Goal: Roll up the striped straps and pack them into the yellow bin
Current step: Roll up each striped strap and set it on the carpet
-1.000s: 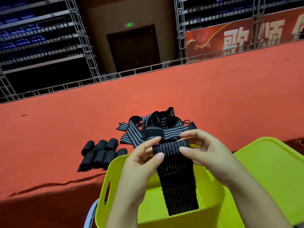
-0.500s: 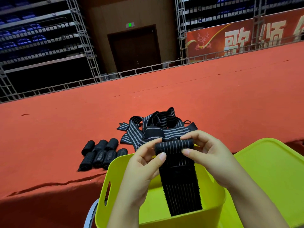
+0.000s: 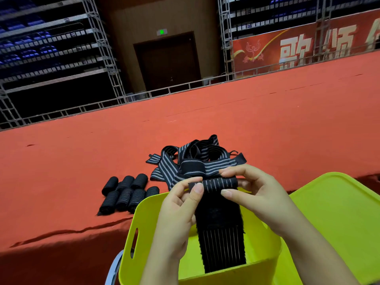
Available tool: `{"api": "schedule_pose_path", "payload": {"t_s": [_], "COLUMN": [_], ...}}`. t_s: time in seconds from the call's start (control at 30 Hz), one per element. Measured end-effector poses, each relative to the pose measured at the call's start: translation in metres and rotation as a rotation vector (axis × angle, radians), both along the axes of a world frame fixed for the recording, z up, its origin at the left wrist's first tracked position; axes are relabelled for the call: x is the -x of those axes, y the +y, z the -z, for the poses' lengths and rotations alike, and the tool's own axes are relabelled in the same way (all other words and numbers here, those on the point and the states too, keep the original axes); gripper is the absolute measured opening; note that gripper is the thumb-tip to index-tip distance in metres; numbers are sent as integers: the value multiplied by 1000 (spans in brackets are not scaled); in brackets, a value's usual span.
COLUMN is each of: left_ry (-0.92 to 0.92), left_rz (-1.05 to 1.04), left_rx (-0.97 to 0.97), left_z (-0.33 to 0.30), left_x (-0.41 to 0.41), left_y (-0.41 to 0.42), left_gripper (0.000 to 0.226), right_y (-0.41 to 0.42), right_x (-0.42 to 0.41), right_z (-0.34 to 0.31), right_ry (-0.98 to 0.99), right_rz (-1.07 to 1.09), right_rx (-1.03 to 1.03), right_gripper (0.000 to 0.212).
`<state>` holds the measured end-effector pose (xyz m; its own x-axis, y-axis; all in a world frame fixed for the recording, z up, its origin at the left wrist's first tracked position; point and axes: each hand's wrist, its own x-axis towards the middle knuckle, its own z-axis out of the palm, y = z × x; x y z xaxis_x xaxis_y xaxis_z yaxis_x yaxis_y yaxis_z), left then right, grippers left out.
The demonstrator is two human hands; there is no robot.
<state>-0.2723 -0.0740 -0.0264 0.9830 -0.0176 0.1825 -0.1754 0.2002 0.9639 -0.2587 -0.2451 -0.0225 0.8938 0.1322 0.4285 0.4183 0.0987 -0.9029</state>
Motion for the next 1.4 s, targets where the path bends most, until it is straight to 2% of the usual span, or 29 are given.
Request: {"api": "schedule_pose_path", "payload": {"t_s": [0.13, 0.23, 0.37, 0.6, 0.8, 1.0, 1.13, 1.3, 1.4], "left_ry": [-35, -86, -107, -146, -106, 11, 32, 45, 32], "left_rz": [-7, -3, -2, -40, -10, 45, -2, 22, 1], "left_rx": [18, 34, 37, -12, -26, -92, -96, -119, -95], "left_z": [-1, 0, 1, 3, 2, -1, -4, -4, -4], "left_x": [0, 1, 1, -2, 0, 3, 3, 4, 4], "left_y": [2, 2, 4, 9, 7, 4, 3, 3, 4], "left_gripper": [38, 38, 42, 39, 48, 52, 42, 43, 40], "right_y": [-2, -1, -1, 1, 0, 0, 3, 6, 4], "right_x": [1, 1, 2, 1, 0, 4, 3, 0, -1], "right_z": [1, 1, 1, 3, 3, -2, 2, 4, 6], "right_ry": [131, 208, 249, 84, 15, -99, -126, -225, -179], "right_rz": [-32, -75, -140, -55, -42, 56, 51, 90, 58], "right_rx": [-36, -68, -120, 40, -2, 32, 38, 41, 34], "right_gripper": [27, 37, 39, 30, 35, 44, 50, 41, 44]}}
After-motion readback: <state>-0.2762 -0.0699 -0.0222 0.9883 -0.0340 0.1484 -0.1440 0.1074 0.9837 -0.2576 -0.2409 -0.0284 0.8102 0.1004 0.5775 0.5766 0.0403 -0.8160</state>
